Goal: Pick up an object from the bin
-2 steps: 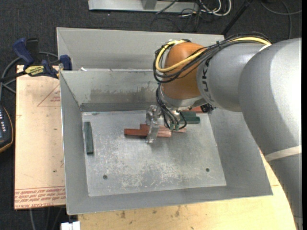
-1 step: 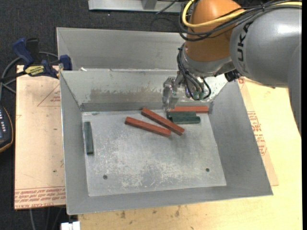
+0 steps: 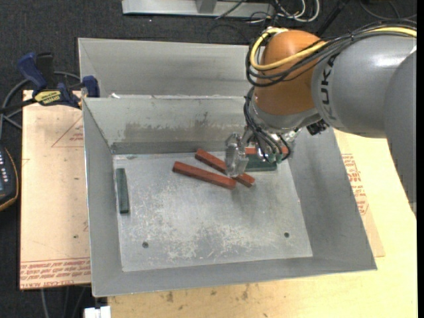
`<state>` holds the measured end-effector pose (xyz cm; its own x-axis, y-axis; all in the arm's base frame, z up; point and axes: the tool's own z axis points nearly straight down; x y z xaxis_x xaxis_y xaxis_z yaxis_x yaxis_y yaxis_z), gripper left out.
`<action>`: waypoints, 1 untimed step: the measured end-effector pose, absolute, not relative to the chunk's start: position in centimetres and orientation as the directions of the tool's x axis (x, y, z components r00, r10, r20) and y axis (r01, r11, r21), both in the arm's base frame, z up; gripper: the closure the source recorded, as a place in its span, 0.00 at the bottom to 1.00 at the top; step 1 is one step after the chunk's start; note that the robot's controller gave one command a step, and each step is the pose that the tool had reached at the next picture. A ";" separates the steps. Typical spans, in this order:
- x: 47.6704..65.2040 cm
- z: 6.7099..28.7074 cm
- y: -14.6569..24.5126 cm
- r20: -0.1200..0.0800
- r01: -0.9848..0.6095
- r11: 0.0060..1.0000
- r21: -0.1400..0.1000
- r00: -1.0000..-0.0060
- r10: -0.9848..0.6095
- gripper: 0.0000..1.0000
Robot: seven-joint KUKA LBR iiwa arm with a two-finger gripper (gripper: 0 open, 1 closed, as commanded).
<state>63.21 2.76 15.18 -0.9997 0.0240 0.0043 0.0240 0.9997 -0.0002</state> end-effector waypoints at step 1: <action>63.4 15.5 2.9 -0.002 0.024 1.000 0.001 -1.000 0.024 0.00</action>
Offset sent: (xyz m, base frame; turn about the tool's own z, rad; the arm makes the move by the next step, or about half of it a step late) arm 0.0000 0.0000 0.0000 0.0000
